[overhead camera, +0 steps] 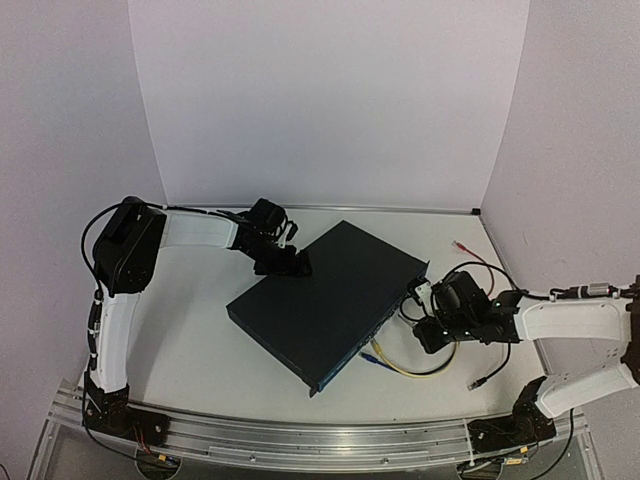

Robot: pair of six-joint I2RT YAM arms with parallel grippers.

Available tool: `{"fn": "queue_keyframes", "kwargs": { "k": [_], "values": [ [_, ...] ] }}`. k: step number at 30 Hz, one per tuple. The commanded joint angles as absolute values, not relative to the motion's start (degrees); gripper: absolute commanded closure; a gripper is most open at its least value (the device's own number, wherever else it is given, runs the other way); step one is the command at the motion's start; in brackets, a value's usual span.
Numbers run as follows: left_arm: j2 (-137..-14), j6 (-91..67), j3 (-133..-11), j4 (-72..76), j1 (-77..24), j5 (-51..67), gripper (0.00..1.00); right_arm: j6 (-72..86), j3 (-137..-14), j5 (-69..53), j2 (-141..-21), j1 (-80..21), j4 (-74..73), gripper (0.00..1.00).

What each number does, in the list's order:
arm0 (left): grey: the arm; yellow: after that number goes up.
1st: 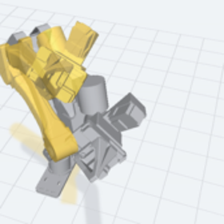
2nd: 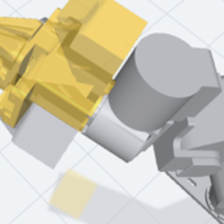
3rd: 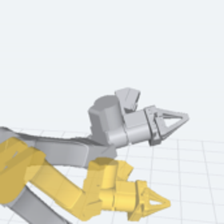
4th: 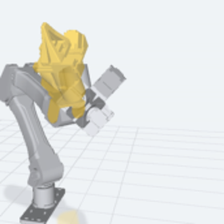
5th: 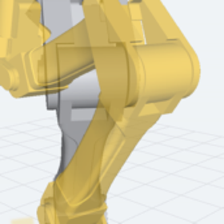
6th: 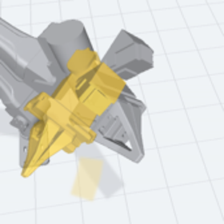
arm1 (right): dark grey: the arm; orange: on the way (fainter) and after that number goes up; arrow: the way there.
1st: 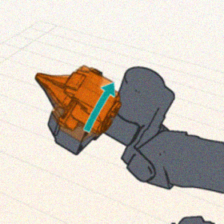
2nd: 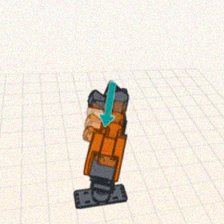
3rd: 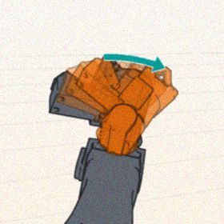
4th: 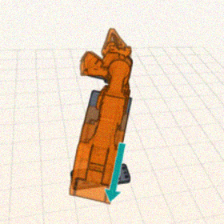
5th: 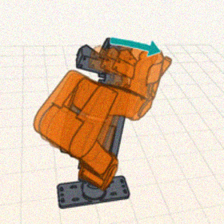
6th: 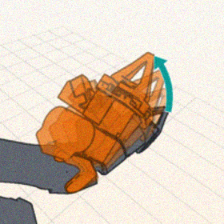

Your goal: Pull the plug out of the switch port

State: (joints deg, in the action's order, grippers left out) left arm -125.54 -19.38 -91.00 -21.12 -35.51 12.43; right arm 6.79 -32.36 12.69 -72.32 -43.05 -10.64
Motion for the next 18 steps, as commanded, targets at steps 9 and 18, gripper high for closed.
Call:
{"fn": "queue_keyframes", "kwargs": {
  "k": [9, 18],
  "values": [
    [-130.9, -18.0, -87.2, -29.7, -34.3, 4.2, 0.02, 18.5, -31.0, 13.8, -76.3, -43.0, -14.1, 0.88],
    [-130.6, -18.0, -87.4, -29.6, -34.3, 4.4, 0.02, 19.5, -34.0, 15.7, -71.9, -42.9, -20.5, 0.35]
  ]
}}
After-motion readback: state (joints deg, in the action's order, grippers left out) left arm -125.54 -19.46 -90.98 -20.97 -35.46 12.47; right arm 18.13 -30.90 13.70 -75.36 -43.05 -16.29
